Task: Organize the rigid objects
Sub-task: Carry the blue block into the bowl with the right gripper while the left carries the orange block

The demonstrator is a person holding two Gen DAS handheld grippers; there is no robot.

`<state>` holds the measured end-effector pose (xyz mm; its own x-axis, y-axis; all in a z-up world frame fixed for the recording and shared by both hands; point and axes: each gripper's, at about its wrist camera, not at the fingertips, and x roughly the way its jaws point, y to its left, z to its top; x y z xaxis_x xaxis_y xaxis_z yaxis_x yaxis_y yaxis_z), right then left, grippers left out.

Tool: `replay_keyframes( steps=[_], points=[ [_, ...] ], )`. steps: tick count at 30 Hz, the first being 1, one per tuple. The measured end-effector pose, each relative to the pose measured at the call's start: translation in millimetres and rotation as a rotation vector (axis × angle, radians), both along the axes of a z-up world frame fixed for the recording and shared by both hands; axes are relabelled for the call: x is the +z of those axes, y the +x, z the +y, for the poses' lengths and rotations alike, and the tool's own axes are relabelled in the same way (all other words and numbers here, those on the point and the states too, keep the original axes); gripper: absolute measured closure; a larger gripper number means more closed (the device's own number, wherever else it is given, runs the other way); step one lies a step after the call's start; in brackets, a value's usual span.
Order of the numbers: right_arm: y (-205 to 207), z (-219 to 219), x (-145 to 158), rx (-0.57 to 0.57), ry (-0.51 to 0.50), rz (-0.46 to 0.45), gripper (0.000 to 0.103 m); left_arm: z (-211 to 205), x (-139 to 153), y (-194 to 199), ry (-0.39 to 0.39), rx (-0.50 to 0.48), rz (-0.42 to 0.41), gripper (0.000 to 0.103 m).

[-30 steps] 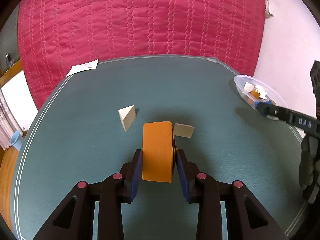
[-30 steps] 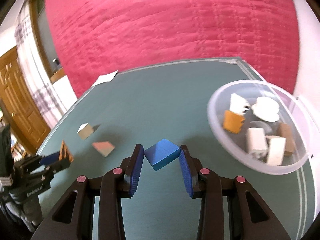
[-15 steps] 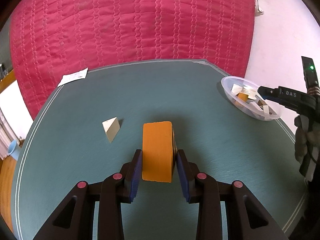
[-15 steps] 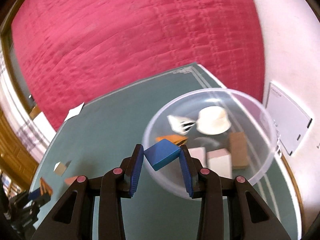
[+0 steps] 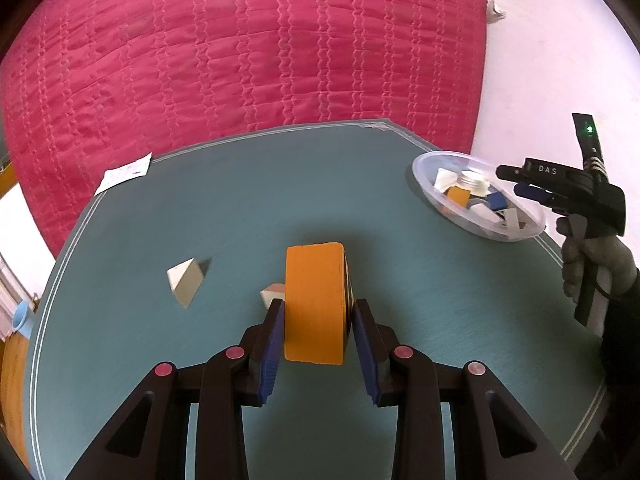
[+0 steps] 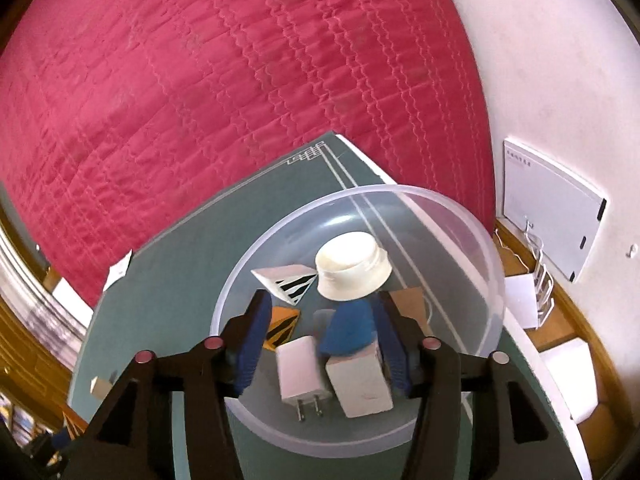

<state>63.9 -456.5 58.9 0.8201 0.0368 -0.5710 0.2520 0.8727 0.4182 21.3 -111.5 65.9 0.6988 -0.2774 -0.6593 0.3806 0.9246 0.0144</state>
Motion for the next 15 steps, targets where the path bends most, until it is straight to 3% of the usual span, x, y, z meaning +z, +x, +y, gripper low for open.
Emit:
replay_keyframes(
  steps=[15],
  points=[
    [-10, -15, -1, -0.142, -0.028, 0.015, 0.048, -50, 15, 10, 0.010, -0.100, -0.024, 0.067]
  ],
)
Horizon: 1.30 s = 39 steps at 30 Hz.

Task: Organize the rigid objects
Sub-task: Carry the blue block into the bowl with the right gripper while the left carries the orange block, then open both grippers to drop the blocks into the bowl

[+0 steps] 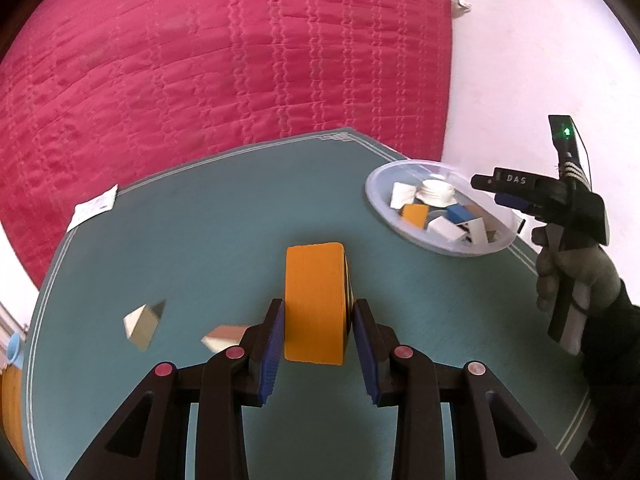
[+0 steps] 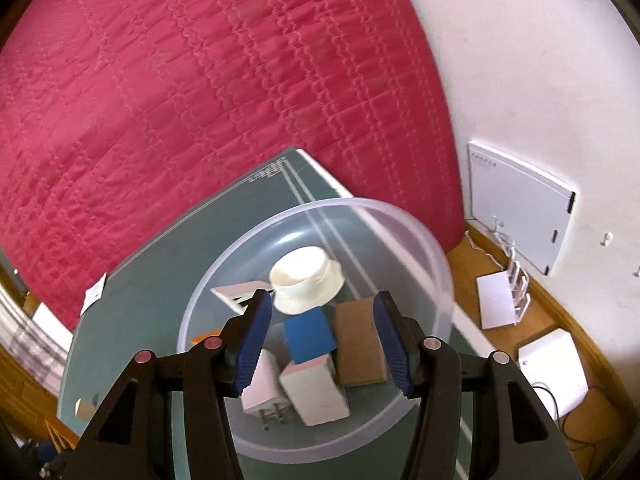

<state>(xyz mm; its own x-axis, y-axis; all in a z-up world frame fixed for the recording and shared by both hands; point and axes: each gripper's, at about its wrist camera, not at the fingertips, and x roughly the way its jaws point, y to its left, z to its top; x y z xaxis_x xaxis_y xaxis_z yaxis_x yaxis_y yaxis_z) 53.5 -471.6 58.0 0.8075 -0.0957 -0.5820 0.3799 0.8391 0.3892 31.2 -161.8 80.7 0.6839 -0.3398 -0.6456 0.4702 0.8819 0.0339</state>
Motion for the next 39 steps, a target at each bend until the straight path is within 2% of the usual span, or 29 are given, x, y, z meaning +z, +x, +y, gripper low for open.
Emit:
replay_keyframes(
  steps=[6, 15, 21, 30, 32, 34, 39],
  points=[
    [-6, -8, 2, -0.085, -0.032, -0.001, 0.048, -41, 4, 16, -0.001, -0.073, 0.018, 0.067],
    [-11, -16, 3, -0.146, -0.031, -0.009, 0.048, -109, 0, 45, -0.002, -0.173, 0.059, 0.067],
    [-13, -21, 2, -0.173, -0.014, -0.011, 0.048, -143, -10, 60, 0.028, -0.202, 0.071, 0.067],
    [-16, -25, 1, -0.199, 0.000, -0.016, 0.048, -170, -13, 87, 0.027, -0.219, 0.071, 0.067],
    [-16, -27, 1, -0.205, 0.004, -0.017, 0.048, -176, -13, 94, 0.015, -0.221, 0.077, 0.063],
    [-16, -28, 0, -0.211, 0.007, -0.016, 0.048, -178, -13, 99, 0.011, -0.212, 0.079, 0.043],
    [-17, -29, -1, -0.216, 0.005, -0.015, 0.048, -165, -12, 104, 0.008, -0.177, 0.067, 0.040]
  ],
)
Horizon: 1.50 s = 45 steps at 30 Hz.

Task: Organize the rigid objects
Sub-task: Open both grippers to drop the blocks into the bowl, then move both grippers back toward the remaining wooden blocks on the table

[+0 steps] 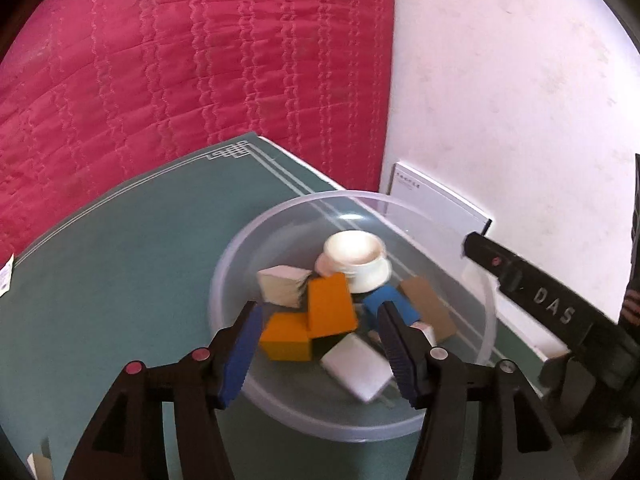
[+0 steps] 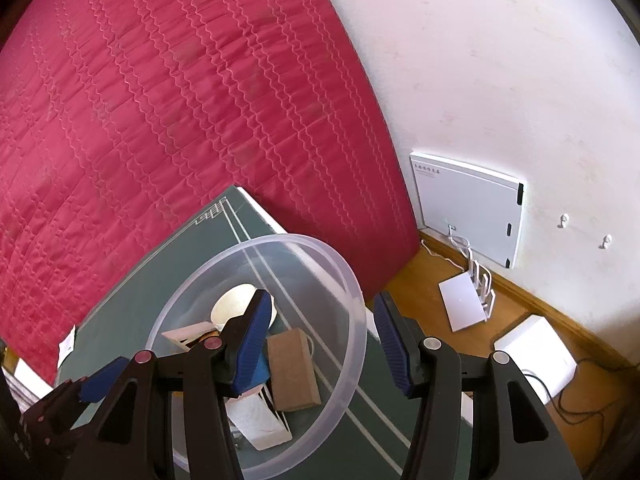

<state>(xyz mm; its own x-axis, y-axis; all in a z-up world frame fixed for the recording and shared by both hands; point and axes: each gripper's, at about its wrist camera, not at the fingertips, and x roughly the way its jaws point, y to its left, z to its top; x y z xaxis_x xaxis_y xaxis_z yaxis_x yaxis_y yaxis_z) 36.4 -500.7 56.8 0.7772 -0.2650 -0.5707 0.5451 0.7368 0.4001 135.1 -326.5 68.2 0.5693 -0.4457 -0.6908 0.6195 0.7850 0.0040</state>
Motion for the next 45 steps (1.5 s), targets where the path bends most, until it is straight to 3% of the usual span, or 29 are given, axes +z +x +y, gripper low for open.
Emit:
replay_keyframes(
  steps=[7, 13, 19, 37, 45],
  points=[
    [-2, 2, 0, 0.003, -0.025, 0.002, 0.048, 24, 2, 4, 0.001, 0.074, 0.009, 0.030],
    [-1, 9, 2, 0.020, -0.055, 0.004, 0.048, 34, 2, -8, 0.048, 0.100, -0.033, 0.019],
    [1, 20, 4, 0.047, -0.088, 0.001, 0.048, 48, 7, -17, 0.061, 0.116, -0.075, 0.014],
    [5, 57, 8, 0.185, -0.167, -0.001, 0.048, 117, 13, -23, 0.019, 0.249, -0.051, 0.014],
    [-5, 80, 19, 0.276, -0.152, -0.029, 0.048, 151, 21, -38, 0.037, 0.287, -0.107, 0.014]
  ],
)
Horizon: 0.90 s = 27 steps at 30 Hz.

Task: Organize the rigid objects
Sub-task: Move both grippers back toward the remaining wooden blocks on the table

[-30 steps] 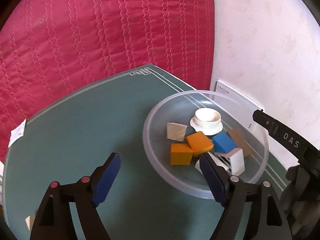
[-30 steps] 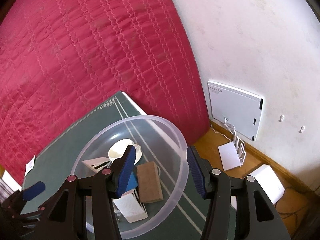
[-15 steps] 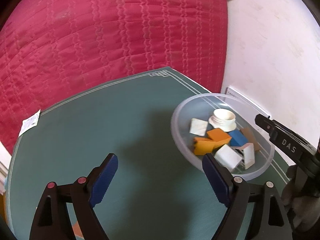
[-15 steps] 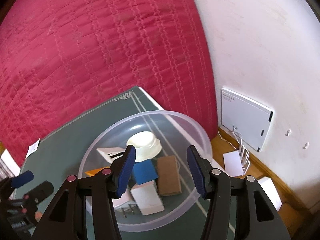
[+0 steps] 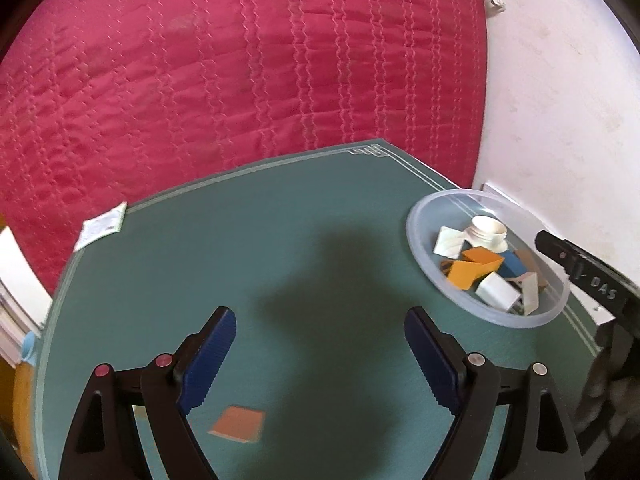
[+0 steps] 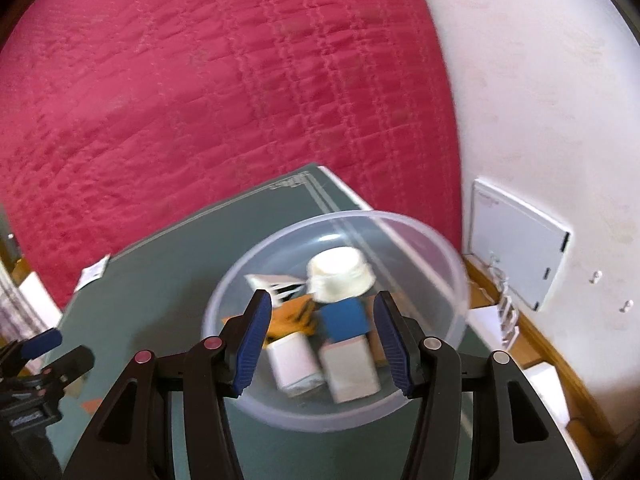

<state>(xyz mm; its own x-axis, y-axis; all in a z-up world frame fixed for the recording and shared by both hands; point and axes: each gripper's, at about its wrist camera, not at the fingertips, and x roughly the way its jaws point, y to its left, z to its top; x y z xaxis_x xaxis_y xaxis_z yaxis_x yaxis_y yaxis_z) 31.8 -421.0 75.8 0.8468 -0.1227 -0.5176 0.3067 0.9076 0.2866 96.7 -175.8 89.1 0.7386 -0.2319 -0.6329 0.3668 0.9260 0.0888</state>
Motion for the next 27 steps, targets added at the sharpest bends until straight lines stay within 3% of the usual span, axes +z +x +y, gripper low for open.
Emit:
replay_keyframes(
  steps=[11, 19, 27],
  points=[
    [-9, 63, 3, 0.218, -0.032, 0.013, 0.048, 70, 15, -10, 0.005, 0.117, -0.071, 0.014],
    [-10, 105, -12, 0.346, -0.072, 0.059, 0.048, 122, -8, 0, -0.016, 0.240, -0.007, 0.014],
    [-11, 133, -28, 0.437, -0.100, 0.113, 0.048, 149, -39, 10, -0.002, 0.301, 0.052, 0.014]
  ],
)
